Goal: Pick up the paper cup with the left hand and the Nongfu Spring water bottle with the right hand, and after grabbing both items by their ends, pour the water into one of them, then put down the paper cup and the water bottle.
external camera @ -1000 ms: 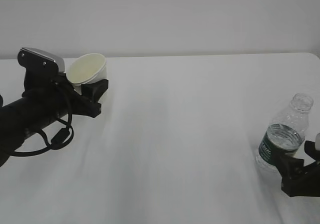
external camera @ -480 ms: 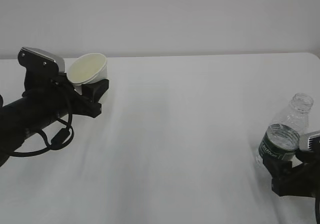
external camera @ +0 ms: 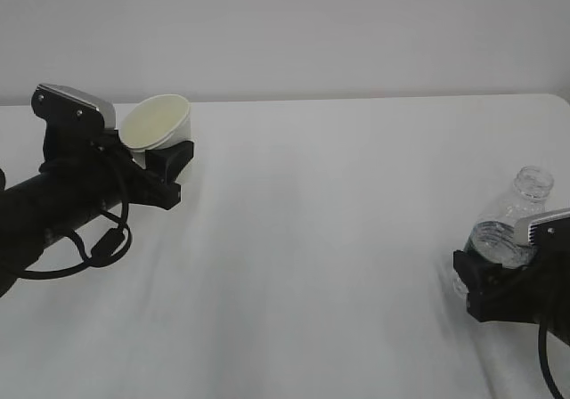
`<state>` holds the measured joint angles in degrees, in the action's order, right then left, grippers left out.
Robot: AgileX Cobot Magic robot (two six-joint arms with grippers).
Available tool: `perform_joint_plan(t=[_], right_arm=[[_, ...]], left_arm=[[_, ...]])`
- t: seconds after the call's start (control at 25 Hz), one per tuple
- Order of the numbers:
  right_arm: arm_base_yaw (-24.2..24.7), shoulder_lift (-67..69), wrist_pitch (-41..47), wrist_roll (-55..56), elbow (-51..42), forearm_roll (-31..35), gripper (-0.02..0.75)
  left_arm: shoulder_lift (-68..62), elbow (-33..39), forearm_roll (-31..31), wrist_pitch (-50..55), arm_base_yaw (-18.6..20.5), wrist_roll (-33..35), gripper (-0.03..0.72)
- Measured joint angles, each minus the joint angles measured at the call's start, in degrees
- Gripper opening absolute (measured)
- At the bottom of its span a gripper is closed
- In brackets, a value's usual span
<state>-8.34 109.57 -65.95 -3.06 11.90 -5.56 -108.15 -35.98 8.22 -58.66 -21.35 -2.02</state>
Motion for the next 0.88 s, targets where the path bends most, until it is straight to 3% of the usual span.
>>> perform_joint_plan(t=[0.24,0.52,0.88], right_arm=[[0.00,0.58,0.00,0.00,0.35,-0.08,0.583],[0.00,1.74,-0.49,0.00,0.35,-0.08,0.471],[0.00,1.74,-0.49,0.11,0.35,-3.66,0.463]], left_arm=[[0.00,0.00,0.00,0.00,0.00,0.00,0.430],[0.00,0.00,0.20,0.00,0.00,0.00,0.430],[0.00,0.00,4.82,0.00,0.00,0.00,0.430]])
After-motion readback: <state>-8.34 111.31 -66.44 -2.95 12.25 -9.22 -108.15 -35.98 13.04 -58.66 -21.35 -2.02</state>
